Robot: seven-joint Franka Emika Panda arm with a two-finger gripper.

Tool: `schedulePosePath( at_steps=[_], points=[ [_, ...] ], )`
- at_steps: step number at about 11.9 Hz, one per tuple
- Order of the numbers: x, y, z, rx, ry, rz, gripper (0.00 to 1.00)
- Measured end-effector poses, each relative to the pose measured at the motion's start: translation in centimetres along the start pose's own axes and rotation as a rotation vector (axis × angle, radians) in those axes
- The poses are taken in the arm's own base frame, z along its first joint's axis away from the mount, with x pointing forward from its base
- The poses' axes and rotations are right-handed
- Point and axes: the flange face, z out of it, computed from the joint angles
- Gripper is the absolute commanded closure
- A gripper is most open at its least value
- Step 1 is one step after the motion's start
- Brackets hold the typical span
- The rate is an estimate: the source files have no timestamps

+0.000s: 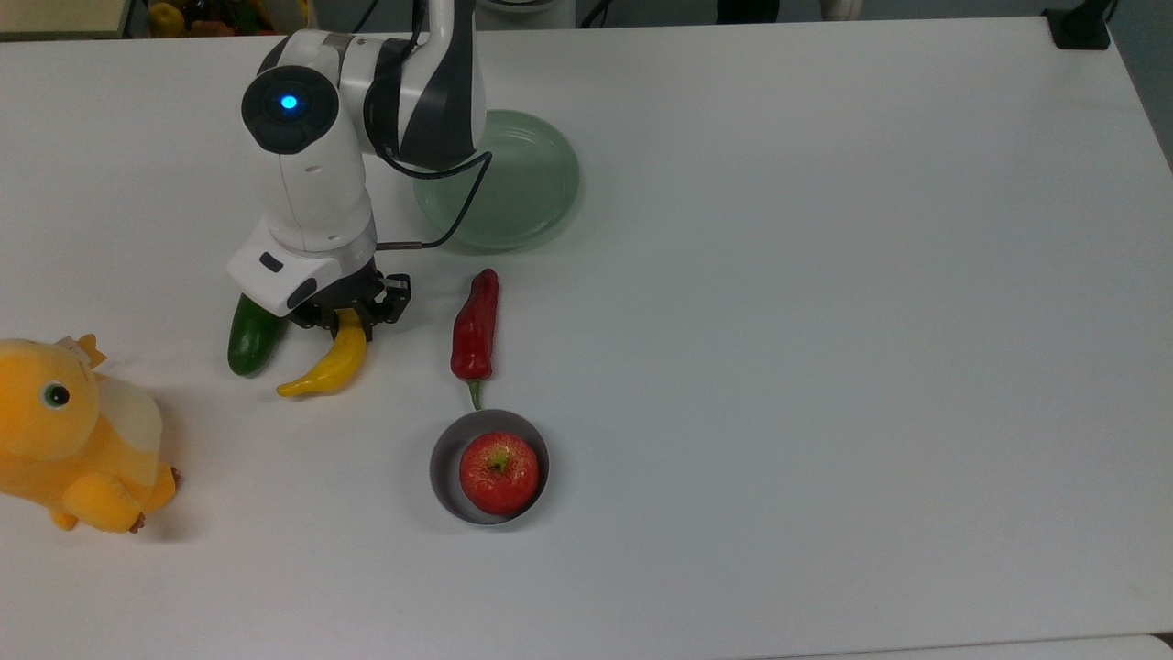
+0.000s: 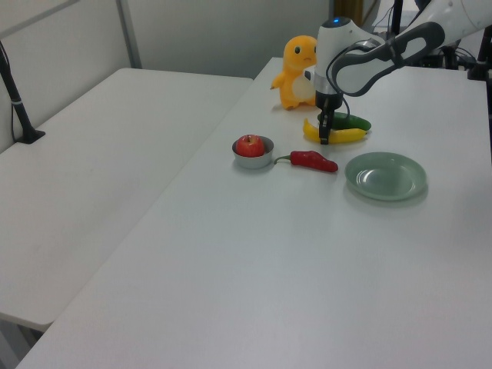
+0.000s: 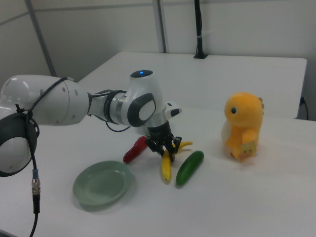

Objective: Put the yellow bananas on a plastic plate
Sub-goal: 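Lift the banana and carry it over the pale green plate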

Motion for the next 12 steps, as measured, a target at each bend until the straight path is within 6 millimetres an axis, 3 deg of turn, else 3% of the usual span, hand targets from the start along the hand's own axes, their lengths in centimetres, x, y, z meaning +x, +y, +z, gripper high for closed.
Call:
schedulePosePath(
  at_steps=[2,4,7,9,12],
  points=[
    [-0.1,0.2,-0.1,-0.001,0.001,0.003,0.8],
    [-0.1,0.5,-1.6,-0.005,0.008,0.033,0.8],
    [-1.6,-0.2,-8.3,0.01,-0.073,0.043,0.79],
    [-3.0,-2.7,-13.3,0.035,-0.151,0.017,0.79],
    [-5.5,-6.8,-17.8,0.063,-0.278,-0.03,0.79]
  ],
)
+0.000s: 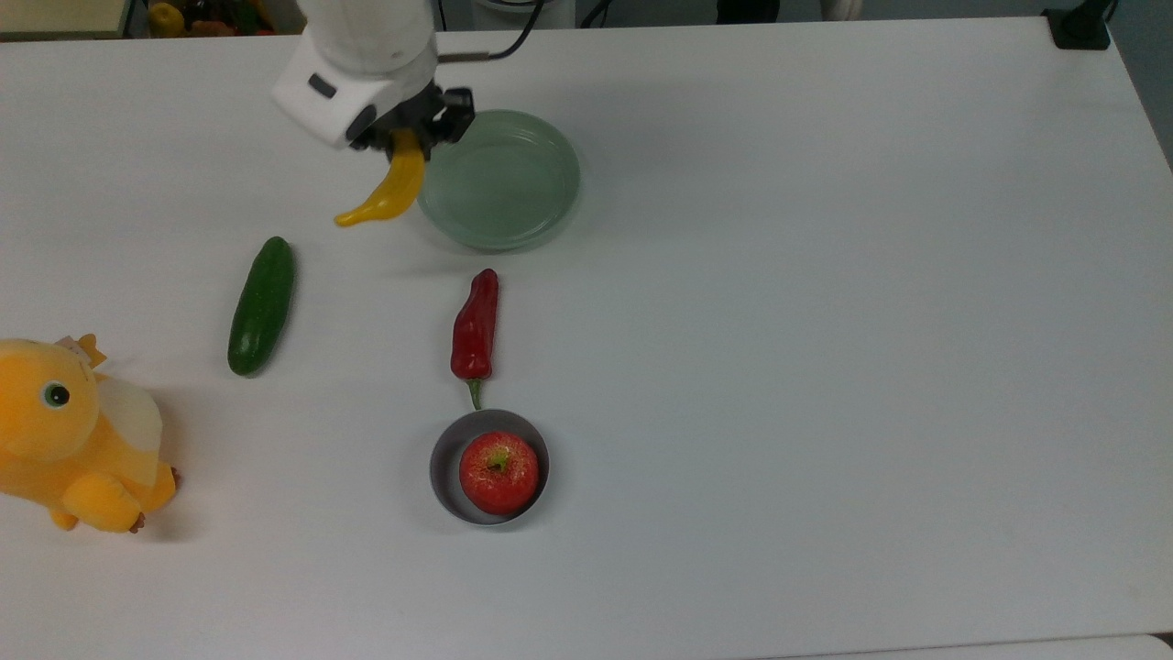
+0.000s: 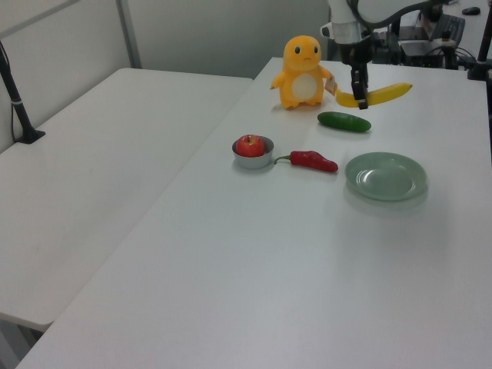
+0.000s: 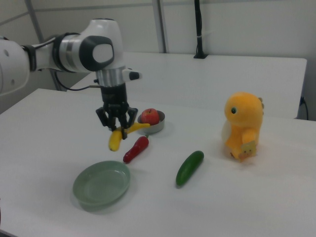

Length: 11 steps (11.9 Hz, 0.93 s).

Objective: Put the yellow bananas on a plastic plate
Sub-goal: 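Lift the banana and carry it over the pale green plate, then lower the banana onto the plate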

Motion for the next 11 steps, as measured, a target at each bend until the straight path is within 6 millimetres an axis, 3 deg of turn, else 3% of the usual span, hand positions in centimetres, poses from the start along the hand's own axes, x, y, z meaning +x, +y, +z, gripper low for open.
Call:
schedulePosePath(
  at_steps=[3,6,11],
  points=[
    [-2.7,-4.5,-0.6,0.031,-0.053,-0.052,0.79],
    [-5.3,-8.1,1.5,0.058,-0.106,-0.066,0.77],
    [-4.5,-10.5,9.5,0.047,-0.038,0.006,0.77]
  ],
)
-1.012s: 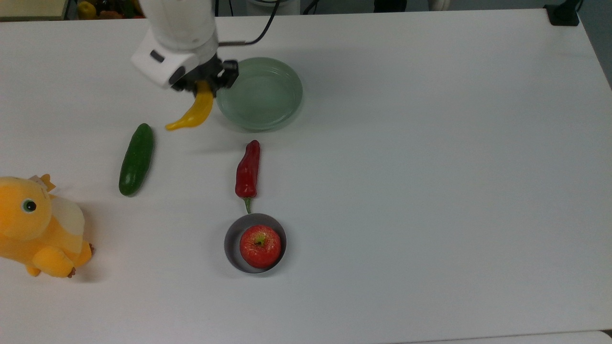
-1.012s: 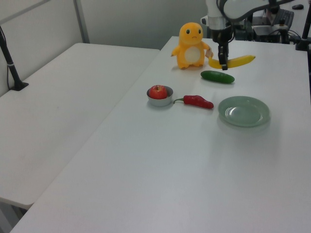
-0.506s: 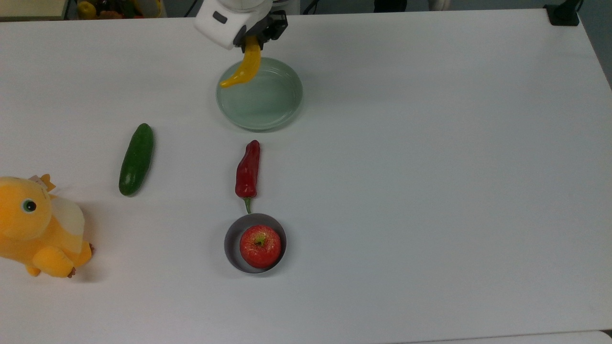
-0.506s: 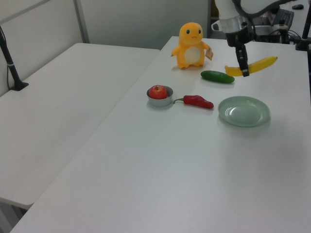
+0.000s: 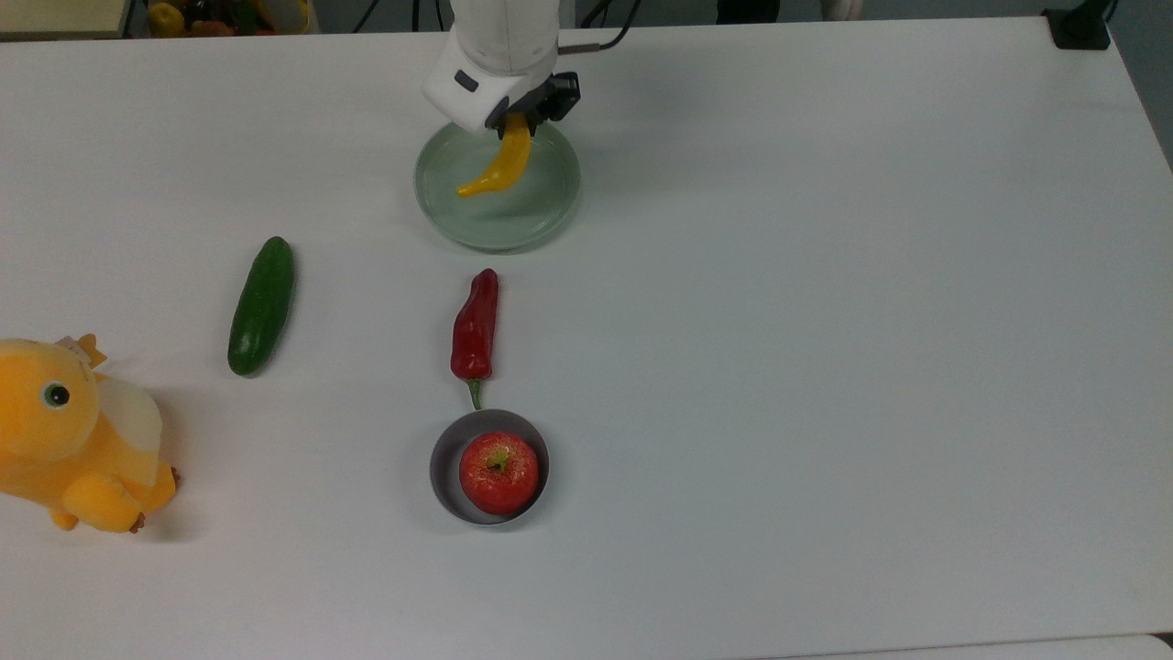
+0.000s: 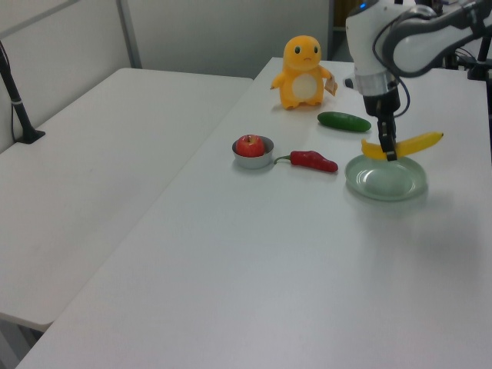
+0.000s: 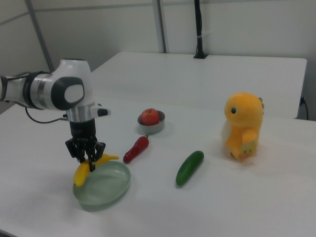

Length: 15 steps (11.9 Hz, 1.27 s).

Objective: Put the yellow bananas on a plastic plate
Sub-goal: 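Lower the banana onto the plate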

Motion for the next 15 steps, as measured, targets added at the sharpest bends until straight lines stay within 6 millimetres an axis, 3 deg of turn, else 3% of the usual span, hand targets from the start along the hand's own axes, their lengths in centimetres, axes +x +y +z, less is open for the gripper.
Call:
schedulePosePath(
  at_steps=[7,8,9,10,11,15],
  points=[
    [1.2,-0.6,6.4,0.005,0.191,0.053,0.74],
    [1.5,-0.6,6.8,0.007,0.2,0.055,0.64],
    [1.6,-0.6,7.0,0.008,0.199,0.057,0.33],
    [1.6,-0.6,7.0,0.008,0.198,0.058,0.12],
    [1.6,-0.5,7.1,0.009,0.196,0.061,0.0],
    [1.6,0.0,7.5,0.013,0.189,0.077,0.0]
  ],
)
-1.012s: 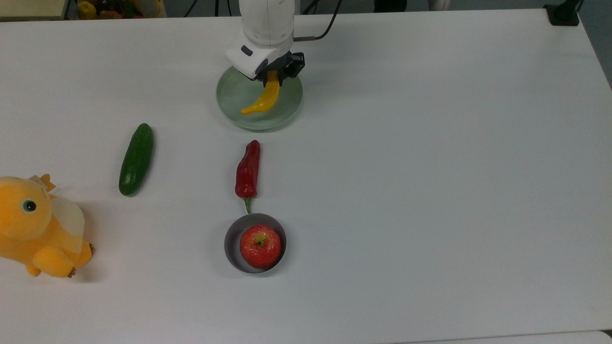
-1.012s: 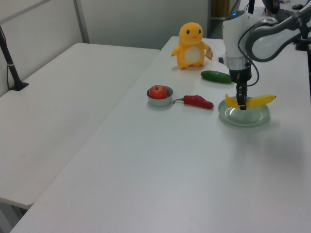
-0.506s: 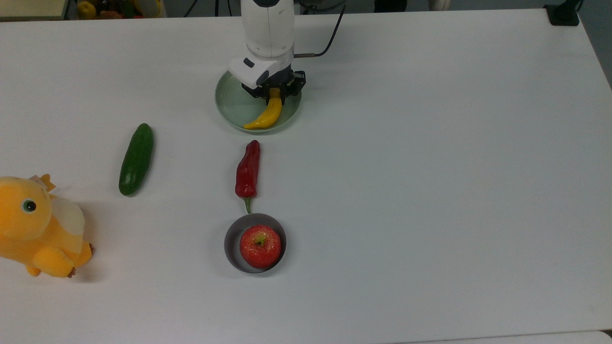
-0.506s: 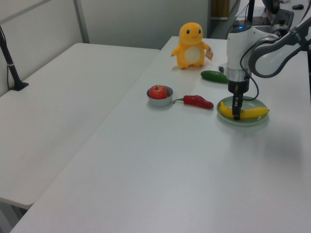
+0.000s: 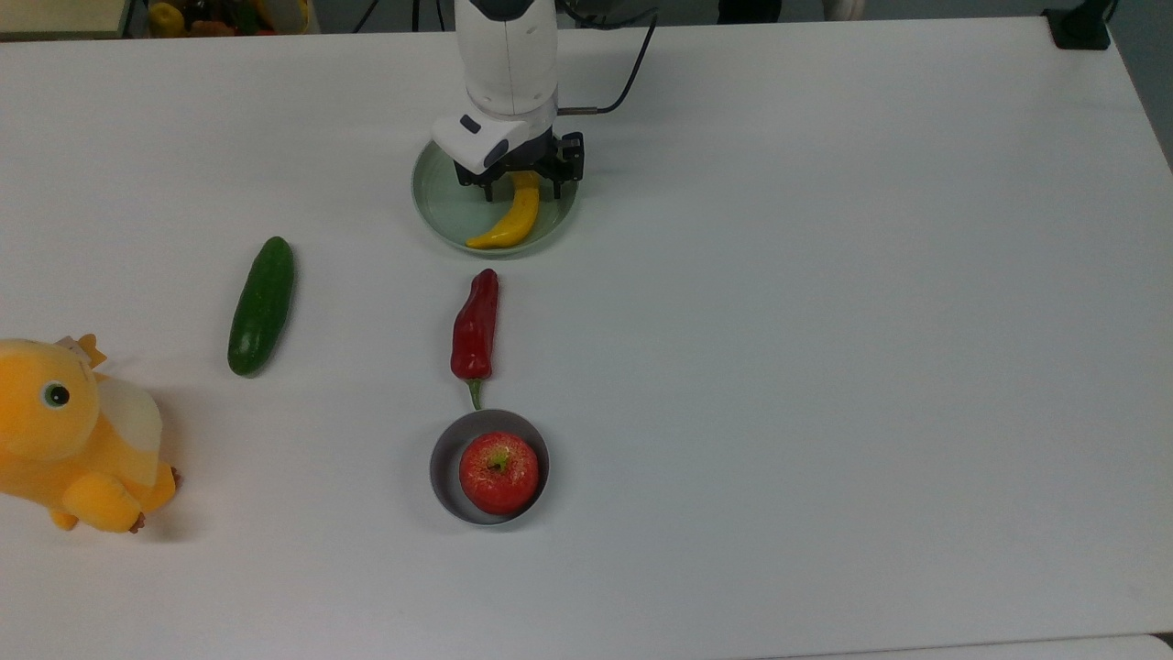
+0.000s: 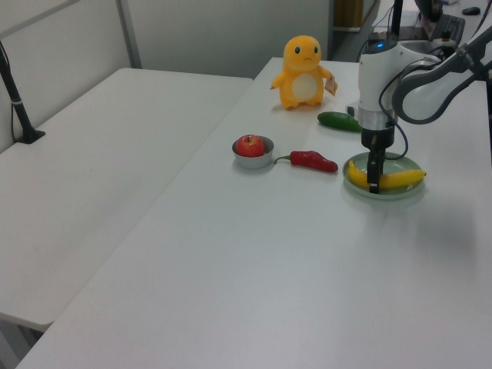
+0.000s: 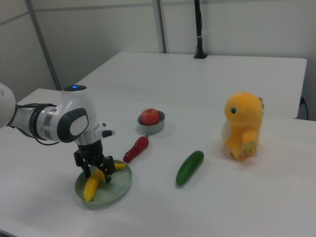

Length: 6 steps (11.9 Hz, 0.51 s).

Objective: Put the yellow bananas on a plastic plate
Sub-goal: 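Open the gripper, release the banana, and raise the gripper away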

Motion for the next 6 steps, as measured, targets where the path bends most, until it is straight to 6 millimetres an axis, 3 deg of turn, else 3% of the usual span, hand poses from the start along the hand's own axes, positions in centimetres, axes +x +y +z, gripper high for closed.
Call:
schedulePosePath(
  at_steps=[3,5,6],
  points=[
    [0.3,0.0,-1.1,-0.002,0.0,0.011,0.0],
    [1.3,0.2,-4.7,-0.009,-0.02,0.035,0.0],
    [2.1,0.3,-7.9,-0.012,-0.015,0.043,0.0]
  ],
)
